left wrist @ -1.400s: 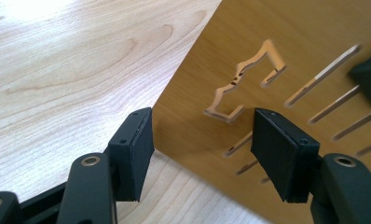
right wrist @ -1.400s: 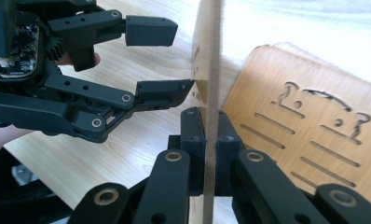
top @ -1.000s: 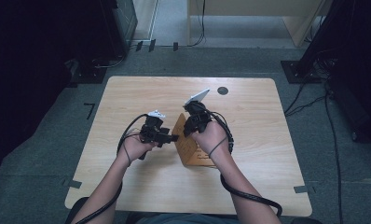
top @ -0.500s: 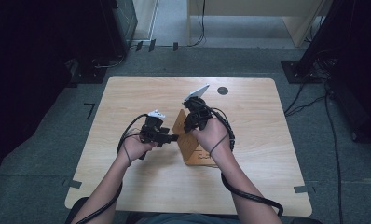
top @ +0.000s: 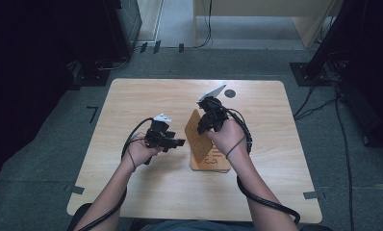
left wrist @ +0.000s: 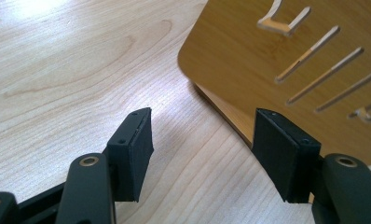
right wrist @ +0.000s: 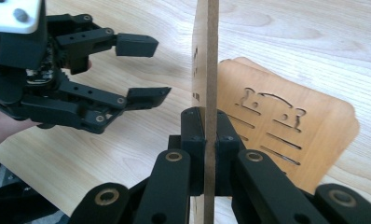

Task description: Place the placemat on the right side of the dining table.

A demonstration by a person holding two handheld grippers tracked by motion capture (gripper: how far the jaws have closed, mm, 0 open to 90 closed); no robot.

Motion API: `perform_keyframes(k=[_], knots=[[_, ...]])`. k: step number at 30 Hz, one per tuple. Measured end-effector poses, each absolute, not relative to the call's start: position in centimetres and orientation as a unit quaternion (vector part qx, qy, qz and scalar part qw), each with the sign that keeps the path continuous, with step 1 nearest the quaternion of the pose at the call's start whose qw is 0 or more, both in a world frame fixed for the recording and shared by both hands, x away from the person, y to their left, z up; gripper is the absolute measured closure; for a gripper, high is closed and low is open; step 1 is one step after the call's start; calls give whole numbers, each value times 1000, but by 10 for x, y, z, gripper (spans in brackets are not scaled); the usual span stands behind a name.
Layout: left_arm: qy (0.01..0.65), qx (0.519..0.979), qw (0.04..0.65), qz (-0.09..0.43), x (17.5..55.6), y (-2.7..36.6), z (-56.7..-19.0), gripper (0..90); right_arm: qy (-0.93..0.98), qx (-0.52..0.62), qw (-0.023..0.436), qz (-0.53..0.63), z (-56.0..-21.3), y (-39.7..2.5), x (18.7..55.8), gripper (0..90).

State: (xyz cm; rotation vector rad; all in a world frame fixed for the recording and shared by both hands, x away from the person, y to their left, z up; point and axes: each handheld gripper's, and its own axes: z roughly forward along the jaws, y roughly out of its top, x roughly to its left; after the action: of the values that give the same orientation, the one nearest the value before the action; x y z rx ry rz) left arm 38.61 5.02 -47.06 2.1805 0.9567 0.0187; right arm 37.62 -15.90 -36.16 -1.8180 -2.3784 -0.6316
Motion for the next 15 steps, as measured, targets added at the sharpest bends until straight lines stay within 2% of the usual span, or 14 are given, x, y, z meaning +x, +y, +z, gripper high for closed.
perform_keyframes(k=[15], knots=[[370, 851, 372, 10, 386, 49, -472, 363, -763, -610, 39, -211, -360, -185, 377, 877]])
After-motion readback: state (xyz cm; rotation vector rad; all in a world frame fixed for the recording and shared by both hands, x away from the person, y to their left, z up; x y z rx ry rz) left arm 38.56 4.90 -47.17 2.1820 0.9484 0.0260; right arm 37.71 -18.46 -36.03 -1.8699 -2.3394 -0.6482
